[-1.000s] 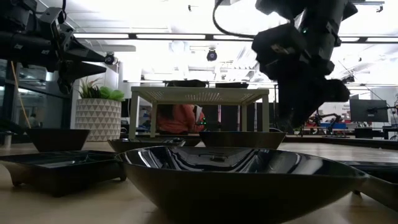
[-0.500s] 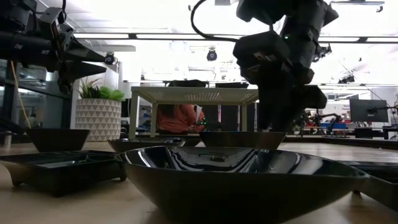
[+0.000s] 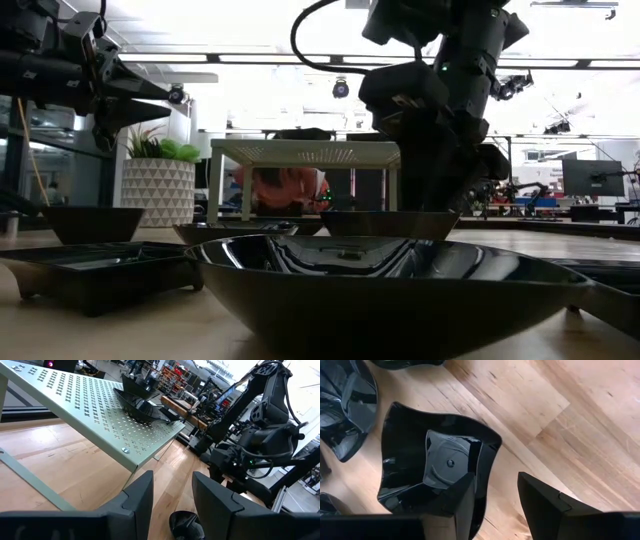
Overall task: Pick & Place Mini shaped plates
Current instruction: Stack the distorted square plate on top of the distorted square plate on the shelf
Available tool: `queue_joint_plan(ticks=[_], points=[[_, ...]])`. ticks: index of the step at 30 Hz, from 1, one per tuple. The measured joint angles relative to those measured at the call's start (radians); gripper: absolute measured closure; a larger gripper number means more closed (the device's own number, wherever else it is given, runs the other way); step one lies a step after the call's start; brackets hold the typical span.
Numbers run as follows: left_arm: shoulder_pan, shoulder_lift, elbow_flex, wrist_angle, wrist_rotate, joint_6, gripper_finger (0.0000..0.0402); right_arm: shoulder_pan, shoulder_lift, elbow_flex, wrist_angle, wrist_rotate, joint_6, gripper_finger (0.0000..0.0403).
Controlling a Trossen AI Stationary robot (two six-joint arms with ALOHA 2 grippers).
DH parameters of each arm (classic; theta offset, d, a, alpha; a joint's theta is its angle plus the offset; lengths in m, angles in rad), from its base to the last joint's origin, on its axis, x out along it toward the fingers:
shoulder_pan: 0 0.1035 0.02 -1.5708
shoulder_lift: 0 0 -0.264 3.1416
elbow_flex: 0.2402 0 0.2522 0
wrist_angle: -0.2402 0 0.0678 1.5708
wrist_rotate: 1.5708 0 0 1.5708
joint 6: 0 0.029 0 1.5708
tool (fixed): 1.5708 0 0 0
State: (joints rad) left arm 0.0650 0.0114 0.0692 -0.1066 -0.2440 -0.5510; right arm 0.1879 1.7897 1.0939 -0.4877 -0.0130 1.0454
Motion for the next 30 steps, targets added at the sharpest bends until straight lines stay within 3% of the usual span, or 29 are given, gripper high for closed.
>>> queue_joint_plan(ticks=[10,30], points=[[0.000,0.000,0.000,0.000,0.000,0.000,0.0268,0.000,0.000,0.000,-0.002,0.004,-0.007,0.0281],[0.000,0.000,0.000,0.000,0.000,0.000,0.0268,0.002,0.028,-0.002,0.018,0.003,-0.010,0.0281]])
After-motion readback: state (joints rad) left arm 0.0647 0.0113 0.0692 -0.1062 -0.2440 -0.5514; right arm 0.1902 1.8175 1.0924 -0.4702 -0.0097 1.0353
